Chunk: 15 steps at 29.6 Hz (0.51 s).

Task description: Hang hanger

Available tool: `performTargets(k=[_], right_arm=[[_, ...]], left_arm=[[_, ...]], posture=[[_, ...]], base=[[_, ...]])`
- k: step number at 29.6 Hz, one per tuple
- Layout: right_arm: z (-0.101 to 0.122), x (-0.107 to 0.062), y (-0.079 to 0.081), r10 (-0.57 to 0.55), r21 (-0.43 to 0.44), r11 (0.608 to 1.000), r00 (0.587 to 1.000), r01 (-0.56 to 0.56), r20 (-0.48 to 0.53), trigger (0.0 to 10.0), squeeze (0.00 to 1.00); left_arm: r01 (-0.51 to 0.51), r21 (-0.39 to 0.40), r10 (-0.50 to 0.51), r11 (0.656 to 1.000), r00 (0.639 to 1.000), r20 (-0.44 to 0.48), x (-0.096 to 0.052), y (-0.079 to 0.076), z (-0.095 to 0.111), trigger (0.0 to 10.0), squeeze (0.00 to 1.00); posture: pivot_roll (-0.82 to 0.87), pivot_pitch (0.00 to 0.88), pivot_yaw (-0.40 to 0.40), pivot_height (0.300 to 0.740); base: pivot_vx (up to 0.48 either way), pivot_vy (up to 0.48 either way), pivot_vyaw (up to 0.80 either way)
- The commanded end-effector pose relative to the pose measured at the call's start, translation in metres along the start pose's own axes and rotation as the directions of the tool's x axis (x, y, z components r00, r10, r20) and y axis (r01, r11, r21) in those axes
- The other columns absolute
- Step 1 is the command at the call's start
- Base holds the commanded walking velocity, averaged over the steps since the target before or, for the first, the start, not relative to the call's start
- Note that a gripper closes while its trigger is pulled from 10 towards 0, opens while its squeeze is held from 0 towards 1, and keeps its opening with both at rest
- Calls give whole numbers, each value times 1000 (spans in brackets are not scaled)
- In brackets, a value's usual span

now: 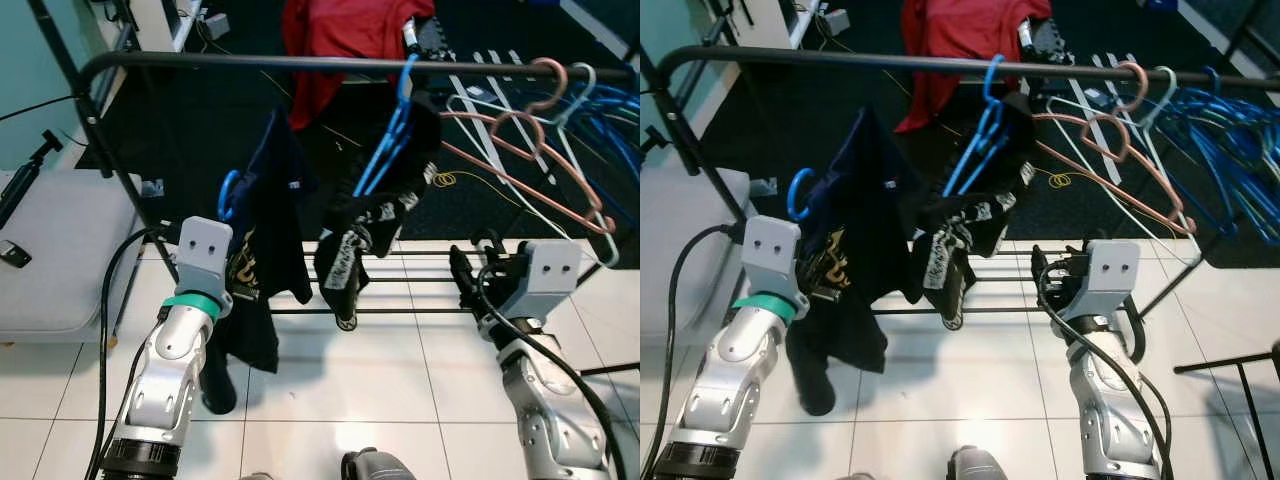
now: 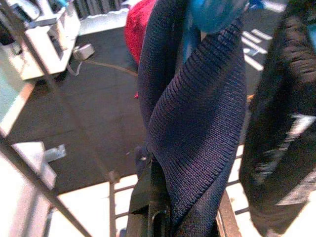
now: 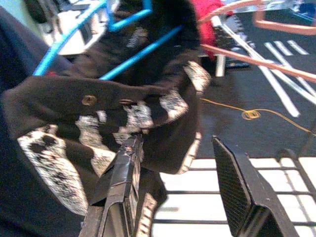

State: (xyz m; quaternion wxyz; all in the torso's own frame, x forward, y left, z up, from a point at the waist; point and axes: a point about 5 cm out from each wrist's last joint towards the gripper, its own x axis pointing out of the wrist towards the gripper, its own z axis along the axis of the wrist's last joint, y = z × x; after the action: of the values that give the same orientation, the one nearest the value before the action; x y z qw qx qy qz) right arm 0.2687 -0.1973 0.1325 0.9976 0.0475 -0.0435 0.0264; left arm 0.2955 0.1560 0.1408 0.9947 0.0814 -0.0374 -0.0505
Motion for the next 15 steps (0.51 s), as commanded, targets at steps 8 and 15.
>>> performTargets(k=[8, 15], right_arm=[[-6, -1, -3, -16, 6, 1000, 1000, 16, -11, 10000, 0], [-6, 0, -2, -14, 8, 1000, 1000, 14, -12, 10000, 0]], left_arm=[[-5, 7, 4, 1000, 999, 36, 4, 0, 9, 10000, 0], [-3, 6, 2, 1000, 999, 36, 4, 0, 10, 10000, 0]], posture=[[-158, 0, 58, 740], [-155, 0, 57, 740]], base=[[296, 0, 0], [278, 0, 0]])
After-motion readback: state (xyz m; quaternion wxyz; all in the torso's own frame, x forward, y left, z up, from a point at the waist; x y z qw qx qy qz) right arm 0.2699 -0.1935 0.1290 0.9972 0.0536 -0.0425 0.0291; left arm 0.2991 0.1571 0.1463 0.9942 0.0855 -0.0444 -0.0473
